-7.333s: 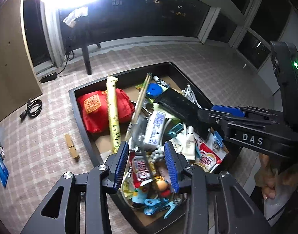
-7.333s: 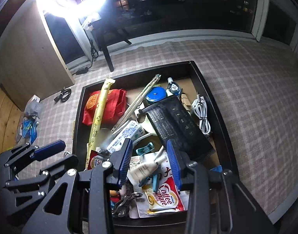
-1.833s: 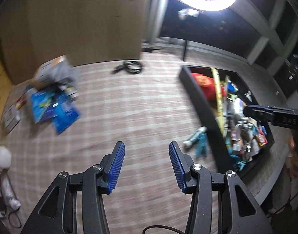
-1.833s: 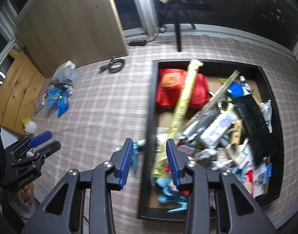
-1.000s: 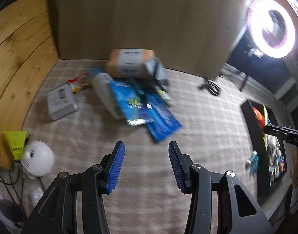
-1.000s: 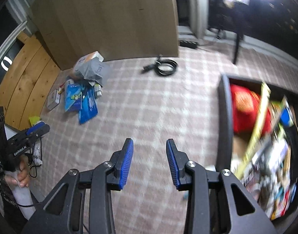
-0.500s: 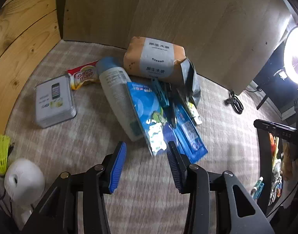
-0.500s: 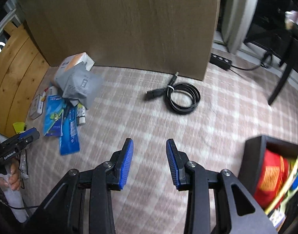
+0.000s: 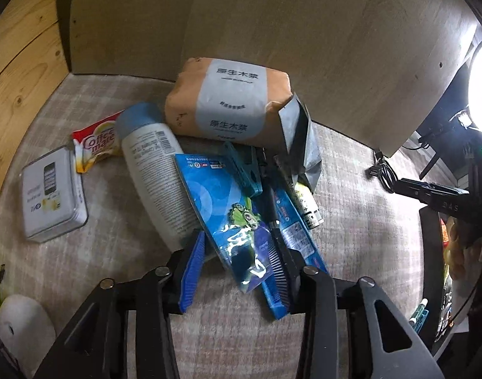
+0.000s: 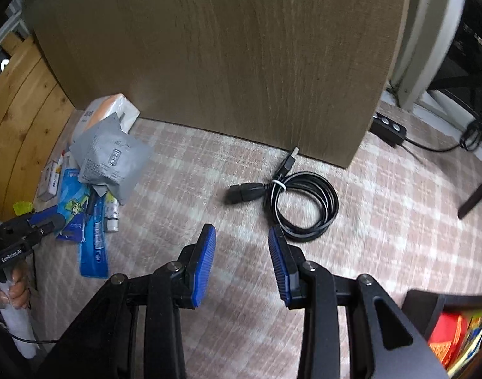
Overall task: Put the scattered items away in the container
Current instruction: 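Grasp a blue toothbrush pack with the left tool while the right tool grasps the black cable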
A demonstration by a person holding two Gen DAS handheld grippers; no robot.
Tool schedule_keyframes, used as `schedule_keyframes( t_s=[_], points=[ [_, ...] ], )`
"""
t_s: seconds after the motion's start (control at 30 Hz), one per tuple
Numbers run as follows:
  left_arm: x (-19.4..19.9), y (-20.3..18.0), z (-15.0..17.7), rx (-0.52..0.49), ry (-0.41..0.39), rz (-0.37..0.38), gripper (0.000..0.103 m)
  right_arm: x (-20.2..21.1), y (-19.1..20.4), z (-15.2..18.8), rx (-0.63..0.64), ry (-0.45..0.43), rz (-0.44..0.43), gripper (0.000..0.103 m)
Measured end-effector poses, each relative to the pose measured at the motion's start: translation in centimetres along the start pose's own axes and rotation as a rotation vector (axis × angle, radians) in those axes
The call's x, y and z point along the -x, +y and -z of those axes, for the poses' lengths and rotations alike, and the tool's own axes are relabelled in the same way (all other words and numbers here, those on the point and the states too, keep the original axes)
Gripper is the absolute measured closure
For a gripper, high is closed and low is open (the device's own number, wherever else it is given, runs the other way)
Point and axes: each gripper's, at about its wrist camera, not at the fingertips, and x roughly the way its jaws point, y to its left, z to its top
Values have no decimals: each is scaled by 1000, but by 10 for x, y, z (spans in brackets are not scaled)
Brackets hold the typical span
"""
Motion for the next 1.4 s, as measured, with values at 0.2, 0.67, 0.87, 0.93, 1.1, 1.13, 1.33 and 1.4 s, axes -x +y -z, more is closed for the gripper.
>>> schedule_keyframes(
  t_s=[0.2, 0.67, 0.87, 0.93, 1.1, 1.13, 1.33, 1.4],
  points=[
    [-4, -3, -5, -14, 2, 2, 76, -17, -3, -10, 20, 14, 16, 69],
    [-19, 6, -28, 102, -12, 44, 87, -34, -10, -15, -8, 50, -7, 94],
    [-10, 5, -26, 114, -29, 37, 91, -28, -17, -6, -52, 40, -32, 94],
    [-4, 4, -22, 110, -35, 44, 94, -22, -19, 0, -73, 28, -49, 94],
    [13, 2, -9, 78, -51, 38, 95, -8, -15, 16, -85, 10, -63, 94],
    [16, 3, -6, 81, -52, 40, 95, -5, -14, 21, -91, 6, -66, 94],
    [40, 3, 15, 83, -70, 58, 95, 22, -7, 46, -118, -43, -67, 94],
    [54, 0, 20, 76, -85, 71, 95, 33, -3, 49, -129, -56, -73, 94]
  ],
)
